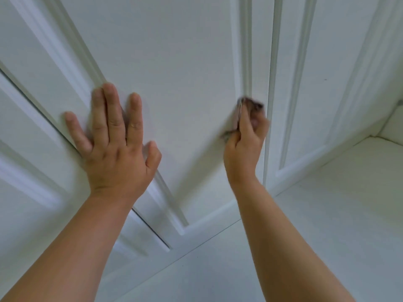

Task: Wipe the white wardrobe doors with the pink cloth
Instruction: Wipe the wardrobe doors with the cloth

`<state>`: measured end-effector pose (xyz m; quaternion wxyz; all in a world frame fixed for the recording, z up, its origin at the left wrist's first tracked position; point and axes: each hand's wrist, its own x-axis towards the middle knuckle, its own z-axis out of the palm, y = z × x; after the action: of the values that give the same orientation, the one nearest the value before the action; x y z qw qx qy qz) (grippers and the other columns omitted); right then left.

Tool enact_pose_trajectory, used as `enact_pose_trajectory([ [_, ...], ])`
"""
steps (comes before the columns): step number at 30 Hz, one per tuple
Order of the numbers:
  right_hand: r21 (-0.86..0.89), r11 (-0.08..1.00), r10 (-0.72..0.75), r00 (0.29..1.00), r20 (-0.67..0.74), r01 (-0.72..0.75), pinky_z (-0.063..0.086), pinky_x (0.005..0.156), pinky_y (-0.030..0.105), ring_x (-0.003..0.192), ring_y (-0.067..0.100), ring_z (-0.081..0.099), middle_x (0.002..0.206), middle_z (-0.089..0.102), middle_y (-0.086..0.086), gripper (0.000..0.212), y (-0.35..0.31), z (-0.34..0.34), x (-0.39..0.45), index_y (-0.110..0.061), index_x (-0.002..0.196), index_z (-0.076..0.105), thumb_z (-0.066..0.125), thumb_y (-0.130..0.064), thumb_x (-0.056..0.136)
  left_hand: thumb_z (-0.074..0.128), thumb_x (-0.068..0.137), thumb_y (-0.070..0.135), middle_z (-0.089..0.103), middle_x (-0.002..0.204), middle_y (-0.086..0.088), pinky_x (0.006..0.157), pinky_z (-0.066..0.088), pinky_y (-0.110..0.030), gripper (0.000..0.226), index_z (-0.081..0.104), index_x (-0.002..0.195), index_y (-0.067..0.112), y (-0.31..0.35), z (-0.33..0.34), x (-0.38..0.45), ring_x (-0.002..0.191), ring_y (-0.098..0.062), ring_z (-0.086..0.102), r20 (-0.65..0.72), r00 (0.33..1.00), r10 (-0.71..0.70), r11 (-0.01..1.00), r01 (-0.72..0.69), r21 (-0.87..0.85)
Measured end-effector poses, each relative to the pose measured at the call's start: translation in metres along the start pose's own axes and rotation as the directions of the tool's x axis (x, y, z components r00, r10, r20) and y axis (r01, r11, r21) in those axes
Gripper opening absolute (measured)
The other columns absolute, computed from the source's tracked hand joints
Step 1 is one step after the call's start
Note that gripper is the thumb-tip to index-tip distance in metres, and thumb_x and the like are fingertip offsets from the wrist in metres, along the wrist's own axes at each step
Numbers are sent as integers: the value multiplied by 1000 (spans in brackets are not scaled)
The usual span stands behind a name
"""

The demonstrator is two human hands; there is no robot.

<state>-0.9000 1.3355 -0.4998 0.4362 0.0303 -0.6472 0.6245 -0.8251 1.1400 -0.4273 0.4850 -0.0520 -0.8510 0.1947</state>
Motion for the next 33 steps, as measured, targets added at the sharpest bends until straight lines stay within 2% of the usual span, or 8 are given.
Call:
enact_pose_trajectory([
  [3, -43, 979, -202, 978, -44, 200, 46, 94, 11, 130, 0, 37, 130, 42, 16, 53, -9, 4, 33, -5, 139, 56, 39, 16, 94, 43, 96, 36, -4, 162, -18, 116, -6, -63, 76, 11, 160, 11, 0, 1, -1, 153, -34, 2, -10, 1000, 5, 1000, -5, -4],
  [9, -129, 990, -39, 995, 89, 50, 43, 100, 18, 111, 15, 51, 135, 38, -1, 45, 48, -35, -49, -13, 138, 56, 48, 7, 100, 45, 95, 35, 3, 164, -19, 118, -10, -58, 76, 13, 160, 13, 0, 1, -2, 154, -33, 5, -30, 1000, 3, 1000, -2, 16],
  [12, -178, 984, 36, 998, 59, -25, 40, 108, 26, 124, 4, 45, 136, 40, -17, 42, 35, -28, -17, -13, 140, 55, 46, -15, 99, 47, 93, 35, 2, 164, -18, 118, -8, -59, 78, 13, 160, 13, -1, 0, 0, 153, -33, 7, -30, 999, 10, 1000, -10, 21],
  [14, -59, 998, -35, 999, 10, 35, 43, 110, 35, 128, 16, 50, 142, 40, 1, 41, 12, -14, 25, -7, 140, 55, 46, -10, 100, 49, 93, 34, 3, 163, -18, 118, -8, -59, 78, 13, 160, 13, -2, 0, 0, 153, -34, 9, -31, 999, 13, 1000, -12, 17],
  [19, -149, 969, -209, 976, -63, 198, 26, 101, -1, 139, 16, 43, 145, 39, 14, 50, -20, -3, 81, -13, 147, 49, 51, -11, 97, 48, 94, 34, 4, 163, -18, 118, -9, -58, 77, 14, 160, 14, -2, 0, -1, 153, -34, 8, -24, 1000, 9, 1000, -8, 7],
  [22, -43, 998, -37, 999, -18, 37, 40, 103, 11, 128, -9, 44, 133, 45, -9, 43, 16, -21, 36, -5, 140, 50, 54, -2, 98, 46, 95, 34, 4, 163, -18, 118, -7, -59, 76, 13, 160, 14, -2, 3, -1, 154, -32, 5, -33, 999, 0, 1000, 1, 19],
  [26, -126, 987, 104, 995, 1, -103, 38, 116, 38, 133, 16, 45, 137, 30, -4, 58, 49, -36, -7, -15, 143, 54, 58, 11, 91, 46, 94, 35, 7, 164, -20, 118, -7, -59, 75, 17, 159, 12, -2, 6, -4, 154, -32, 5, -57, 998, 2, 1000, 0, 31],
  [33, 35, 958, -281, 954, -106, 286, 54, 79, 18, 111, 13, 52, 119, 44, 13, 47, -30, 11, 62, -5, 128, 66, 42, 16, 92, 44, 95, 36, 7, 164, -20, 118, -8, -59, 74, 17, 159, 12, -2, 7, 1, 154, -32, 5, -66, 998, 7, 1000, -6, 23],
])
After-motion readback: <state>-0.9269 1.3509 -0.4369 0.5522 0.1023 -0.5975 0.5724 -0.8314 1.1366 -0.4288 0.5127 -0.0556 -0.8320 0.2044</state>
